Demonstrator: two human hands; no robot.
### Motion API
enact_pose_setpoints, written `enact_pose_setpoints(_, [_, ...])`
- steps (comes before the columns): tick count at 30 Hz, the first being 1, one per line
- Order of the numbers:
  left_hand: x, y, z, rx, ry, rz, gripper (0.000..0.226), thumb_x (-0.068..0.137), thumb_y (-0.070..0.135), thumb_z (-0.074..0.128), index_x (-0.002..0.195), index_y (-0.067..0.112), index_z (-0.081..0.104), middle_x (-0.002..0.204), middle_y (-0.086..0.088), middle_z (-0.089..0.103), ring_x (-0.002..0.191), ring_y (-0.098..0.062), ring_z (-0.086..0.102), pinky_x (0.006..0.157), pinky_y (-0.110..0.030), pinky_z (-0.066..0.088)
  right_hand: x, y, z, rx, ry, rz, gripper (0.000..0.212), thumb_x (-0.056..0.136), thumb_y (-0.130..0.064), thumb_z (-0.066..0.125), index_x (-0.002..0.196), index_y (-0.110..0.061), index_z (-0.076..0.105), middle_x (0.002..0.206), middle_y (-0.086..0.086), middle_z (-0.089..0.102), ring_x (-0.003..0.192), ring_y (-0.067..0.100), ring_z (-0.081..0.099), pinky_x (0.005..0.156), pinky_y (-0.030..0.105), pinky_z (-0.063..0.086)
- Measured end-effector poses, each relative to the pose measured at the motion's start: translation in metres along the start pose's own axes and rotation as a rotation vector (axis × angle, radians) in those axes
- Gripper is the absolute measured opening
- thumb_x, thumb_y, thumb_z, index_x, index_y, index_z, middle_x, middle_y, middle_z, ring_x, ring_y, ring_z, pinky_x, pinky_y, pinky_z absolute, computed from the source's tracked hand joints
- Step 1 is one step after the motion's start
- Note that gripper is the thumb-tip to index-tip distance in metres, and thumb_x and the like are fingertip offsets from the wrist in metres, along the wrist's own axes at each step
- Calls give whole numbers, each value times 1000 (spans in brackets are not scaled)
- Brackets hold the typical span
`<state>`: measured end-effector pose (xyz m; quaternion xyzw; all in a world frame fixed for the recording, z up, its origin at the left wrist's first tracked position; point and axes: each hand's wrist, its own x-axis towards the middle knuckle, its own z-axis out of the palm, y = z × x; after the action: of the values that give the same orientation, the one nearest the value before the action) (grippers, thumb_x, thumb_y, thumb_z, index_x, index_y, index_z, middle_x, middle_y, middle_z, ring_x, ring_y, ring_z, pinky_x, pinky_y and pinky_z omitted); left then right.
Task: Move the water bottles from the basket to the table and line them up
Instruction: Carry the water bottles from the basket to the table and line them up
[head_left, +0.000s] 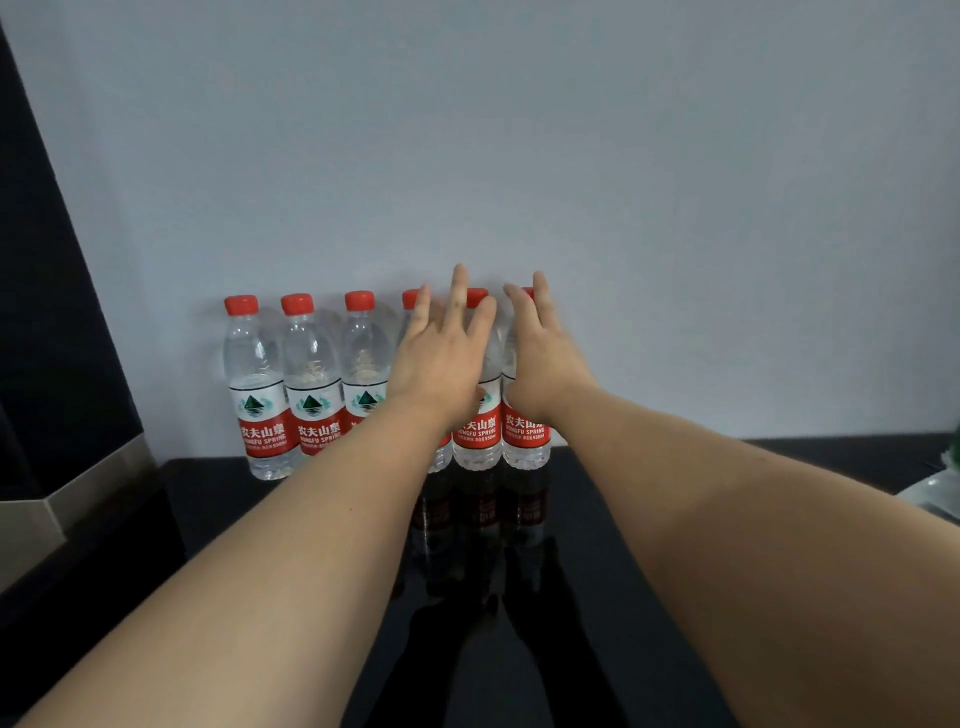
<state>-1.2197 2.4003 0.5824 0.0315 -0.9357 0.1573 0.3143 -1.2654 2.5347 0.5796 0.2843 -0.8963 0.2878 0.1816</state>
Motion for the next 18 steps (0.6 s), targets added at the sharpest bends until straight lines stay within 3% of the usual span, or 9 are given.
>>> enact_pose_setpoints(2, [-4,-2,-9,-15,6,14,102,83,40,77,154,14,9,167,-23,-14,154,-31,22,127,-48,-7,-2,-7,-5,62,24,33,111,85,12,58,163,-37,-3,168,-13,-27,153,45,23,111,38,37])
enact_pose_setpoints(5, [-9,-8,-37,-33,32,41,82,85,21,71,152,11,24,169,-20,-6,157,-29,12,126,-44,-10,-7,-23,-25,22,78,103,99,94,-2,58,164,-36,-4,169,-12,-24,156,46,7,118,52,35])
enact_pose_setpoints(10, [-17,-15,-112,-31,-45,9,78,86,3,56,157,9,22,171,-15,-4,158,-26,2,126,-39,-11,-21,-61,-84,-69,57,115,95,92,4,52,164,-28,0,170,-7,-21,157,41,7,117,53,37])
enact_pose_setpoints(15, [-35,-17,-193,-1,-132,-51,76,90,10,58,158,9,24,170,-14,7,157,-27,10,128,-43,-2,-56,-94,-158,-188,-5,57,91,97,-3,56,165,-27,1,171,-7,-19,158,37,6,120,53,33])
enact_pose_setpoints(18, [-54,-9,-246,7,-192,-69,72,92,18,61,156,9,30,169,-14,12,155,-27,19,128,-45,3,-92,-103,-202,-293,-44,8,90,94,3,50,165,-26,2,172,-7,-17,157,40,7,120,56,32])
